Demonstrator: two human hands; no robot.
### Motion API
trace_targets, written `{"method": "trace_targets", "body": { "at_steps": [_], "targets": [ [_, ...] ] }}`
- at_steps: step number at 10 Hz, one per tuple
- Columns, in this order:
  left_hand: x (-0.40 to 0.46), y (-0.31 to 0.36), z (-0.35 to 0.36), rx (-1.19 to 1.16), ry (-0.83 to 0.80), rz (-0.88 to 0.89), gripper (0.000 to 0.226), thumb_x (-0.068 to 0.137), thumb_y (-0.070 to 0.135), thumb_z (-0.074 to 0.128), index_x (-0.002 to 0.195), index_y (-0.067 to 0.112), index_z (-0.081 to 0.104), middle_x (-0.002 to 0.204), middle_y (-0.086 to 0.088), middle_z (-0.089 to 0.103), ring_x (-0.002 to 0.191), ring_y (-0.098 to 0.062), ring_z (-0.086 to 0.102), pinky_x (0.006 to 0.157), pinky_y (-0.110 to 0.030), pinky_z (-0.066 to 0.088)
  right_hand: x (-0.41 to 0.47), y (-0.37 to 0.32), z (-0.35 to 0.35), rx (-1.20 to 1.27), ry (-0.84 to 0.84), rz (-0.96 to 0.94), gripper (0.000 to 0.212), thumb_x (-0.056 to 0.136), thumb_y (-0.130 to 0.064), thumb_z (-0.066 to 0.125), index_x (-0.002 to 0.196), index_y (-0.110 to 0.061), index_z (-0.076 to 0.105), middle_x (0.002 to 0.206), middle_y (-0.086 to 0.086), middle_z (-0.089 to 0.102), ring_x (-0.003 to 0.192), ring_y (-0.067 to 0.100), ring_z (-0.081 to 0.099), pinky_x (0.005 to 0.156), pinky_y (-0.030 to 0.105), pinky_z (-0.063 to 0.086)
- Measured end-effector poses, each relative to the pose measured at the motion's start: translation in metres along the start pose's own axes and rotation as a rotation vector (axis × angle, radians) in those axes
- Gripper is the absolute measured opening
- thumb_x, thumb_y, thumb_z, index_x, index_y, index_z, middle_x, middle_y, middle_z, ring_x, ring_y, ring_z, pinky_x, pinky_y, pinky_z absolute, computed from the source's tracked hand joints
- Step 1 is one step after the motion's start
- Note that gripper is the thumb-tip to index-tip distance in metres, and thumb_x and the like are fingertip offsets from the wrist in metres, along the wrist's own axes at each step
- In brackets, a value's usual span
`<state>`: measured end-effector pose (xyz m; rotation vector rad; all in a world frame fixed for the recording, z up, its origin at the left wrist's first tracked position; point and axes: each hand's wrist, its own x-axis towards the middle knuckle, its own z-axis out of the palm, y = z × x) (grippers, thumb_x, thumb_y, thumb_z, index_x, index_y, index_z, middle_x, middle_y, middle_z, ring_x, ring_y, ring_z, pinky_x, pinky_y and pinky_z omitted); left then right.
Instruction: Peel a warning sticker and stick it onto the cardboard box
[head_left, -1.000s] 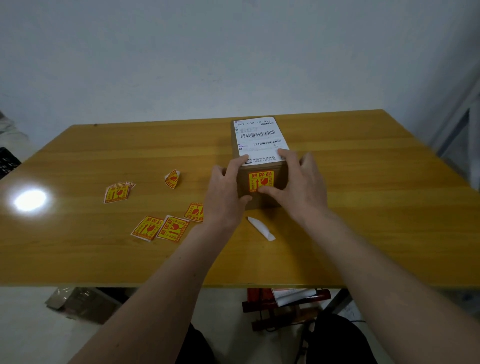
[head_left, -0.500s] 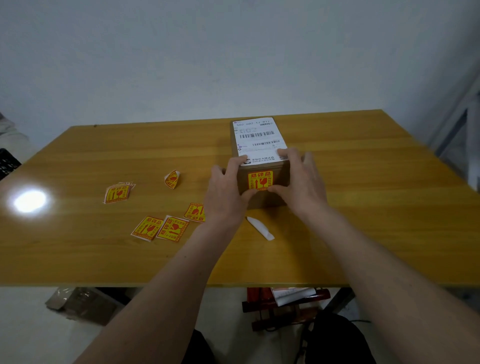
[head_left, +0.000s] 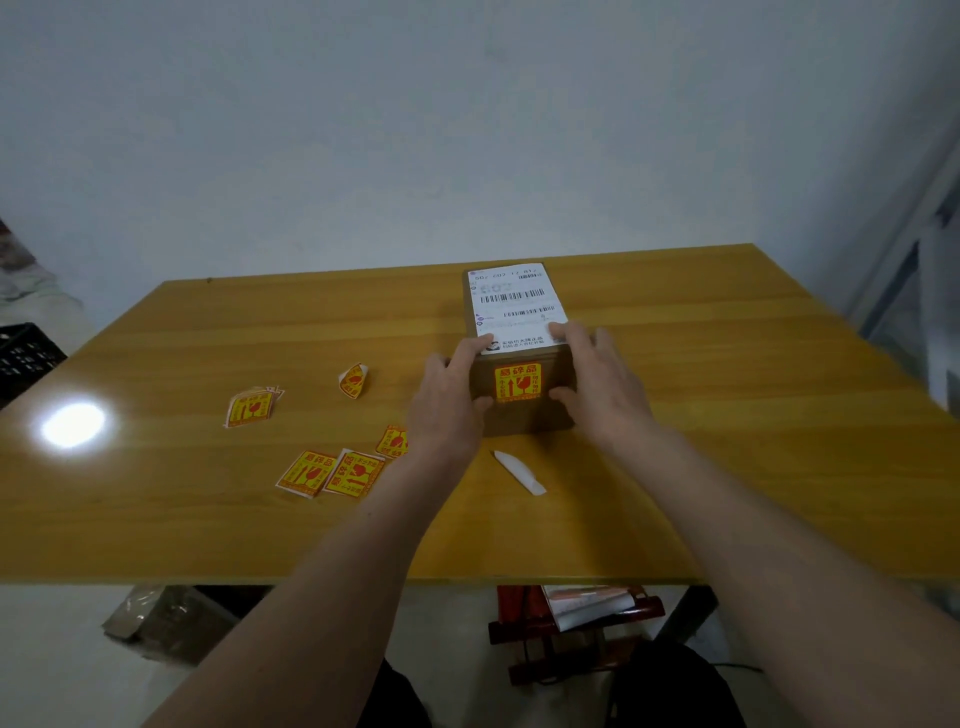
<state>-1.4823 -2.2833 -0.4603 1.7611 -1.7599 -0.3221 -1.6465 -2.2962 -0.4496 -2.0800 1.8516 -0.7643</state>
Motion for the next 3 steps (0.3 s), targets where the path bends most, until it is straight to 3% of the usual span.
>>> {"method": "trace_targets", "body": {
  "at_steps": [1, 2, 3],
  "targets": [
    [-0.001, -0.001, -0.013, 0.119, -0.132, 0.041, 0.075, 0.088, 0.007, 0.055, 0.142, 0.043, 0.019, 0.122, -0.01, 0.05, 0.104, -0.026, 0.056, 0.082, -0.042, 0.053, -0.008, 0.003, -0.013, -0.015, -0.125, -0.009, 0.072, 0.089, -0.009, 0.055, 0.144, -0.037, 0.018, 0.134, 0.01, 0.045, 0.116, 0.03, 0.051, 0.086, 0.04, 0.047],
    [-0.013, -0.004, -0.027, 0.254, -0.149, 0.074, 0.09, 0.087, 0.013, 0.06, 0.145, 0.044, -0.001, 0.124, -0.01, 0.055, 0.108, -0.027, 0.057, 0.082, -0.041, 0.053, -0.021, 0.008, -0.027, -0.02, -0.161, 0.06, 0.08, 0.09, -0.021, 0.059, 0.147, -0.04, 0.005, 0.138, 0.011, 0.047, 0.124, 0.032, 0.048, 0.096, 0.045, 0.044],
    [-0.021, -0.002, -0.042, 0.357, -0.074, 0.096, 0.076, 0.087, 0.022, 0.06, 0.146, 0.033, 0.013, 0.127, -0.007, 0.055, 0.114, -0.027, 0.054, 0.086, -0.04, 0.05, -0.029, 0.006, -0.043, -0.16, -0.197, 0.078, 0.067, 0.088, -0.034, 0.059, 0.145, -0.024, 0.025, 0.139, 0.011, 0.049, 0.126, 0.032, 0.046, 0.096, 0.043, 0.043]
  ]
}}
